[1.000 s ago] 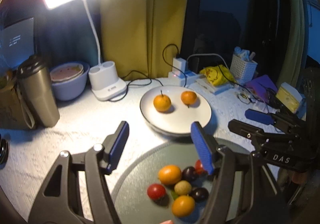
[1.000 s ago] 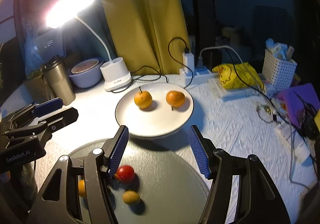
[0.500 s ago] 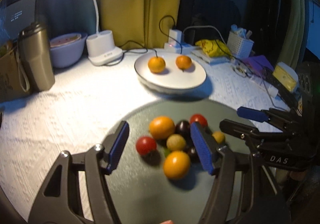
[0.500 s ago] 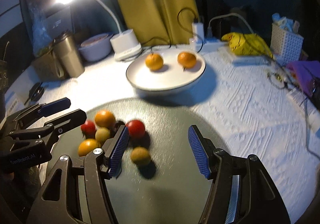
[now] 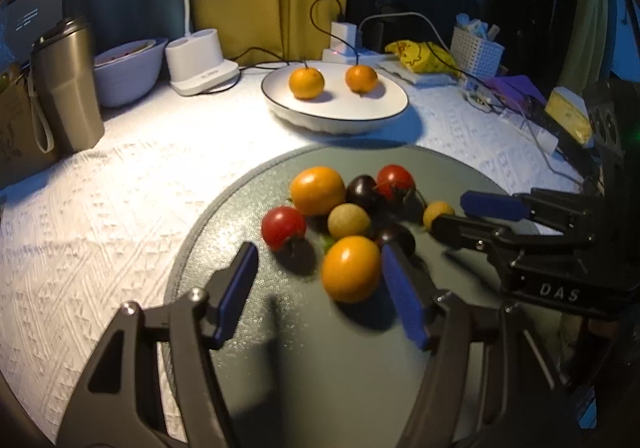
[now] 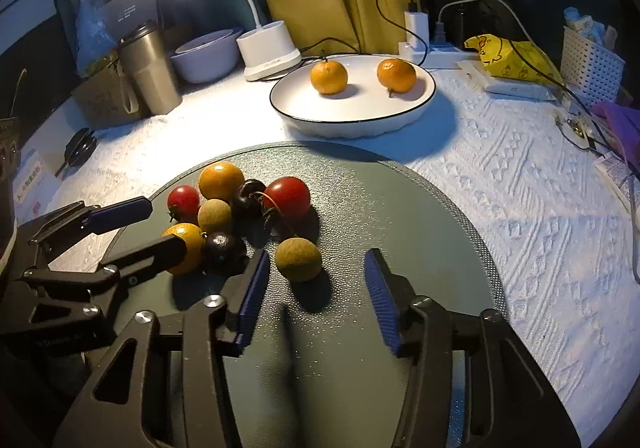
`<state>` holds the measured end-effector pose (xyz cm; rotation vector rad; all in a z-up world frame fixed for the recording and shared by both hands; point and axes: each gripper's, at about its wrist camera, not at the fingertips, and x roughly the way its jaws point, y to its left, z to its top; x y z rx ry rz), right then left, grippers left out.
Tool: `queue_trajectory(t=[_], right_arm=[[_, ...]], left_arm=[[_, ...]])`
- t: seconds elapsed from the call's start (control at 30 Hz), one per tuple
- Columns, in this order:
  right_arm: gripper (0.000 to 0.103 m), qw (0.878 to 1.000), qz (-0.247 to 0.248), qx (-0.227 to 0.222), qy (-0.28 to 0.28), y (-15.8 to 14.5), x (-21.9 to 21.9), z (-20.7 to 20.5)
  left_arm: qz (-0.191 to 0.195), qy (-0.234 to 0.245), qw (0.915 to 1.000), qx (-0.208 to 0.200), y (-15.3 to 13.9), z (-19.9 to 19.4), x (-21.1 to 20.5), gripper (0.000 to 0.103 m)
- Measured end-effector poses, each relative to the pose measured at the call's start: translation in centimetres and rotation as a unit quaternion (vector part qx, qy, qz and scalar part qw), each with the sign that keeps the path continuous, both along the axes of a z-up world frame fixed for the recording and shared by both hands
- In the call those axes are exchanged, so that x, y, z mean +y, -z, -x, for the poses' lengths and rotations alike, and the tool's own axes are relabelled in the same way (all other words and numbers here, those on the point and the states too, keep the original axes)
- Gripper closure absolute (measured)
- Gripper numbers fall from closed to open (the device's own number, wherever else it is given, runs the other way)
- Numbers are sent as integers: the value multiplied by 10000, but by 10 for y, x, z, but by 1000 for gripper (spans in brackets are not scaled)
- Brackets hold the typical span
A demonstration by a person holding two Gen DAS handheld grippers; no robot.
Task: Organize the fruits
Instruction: 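Move both open tools back over the fruit on the tray, then grasp a small orange fruit with the left tool while the right tool grasps the brown round fruit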
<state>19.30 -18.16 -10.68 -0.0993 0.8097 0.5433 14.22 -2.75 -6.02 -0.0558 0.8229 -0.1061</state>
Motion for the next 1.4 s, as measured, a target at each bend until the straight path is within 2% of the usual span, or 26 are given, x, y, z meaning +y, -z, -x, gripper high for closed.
queue_trajectory(t=[0.2,0.27,0.33,0.53,0.8,1.4], right_arm=[[64,9999,42,58,-101,4,5,-2],[71,9999,47,69,-132,5,6,-2],[76,9998,54,72,-155,5,7,-2],[76,9998,24,38,-183,3,6,0],[76,9998,11,-45,-182,-2,5,5],[76,9991,-57,-419,-27,-32,-4,2]], left_arm=[[-103,123,9998,106,7,-1,-6,38],[-109,151,9998,81,6,-1,-7,39],[-99,208,9997,95,6,-1,-8,51],[-82,350,9993,80,6,1,-14,68],[-51,354,9994,30,2,6,-13,69],[-122,368,9986,-365,-32,0,-6,69]])
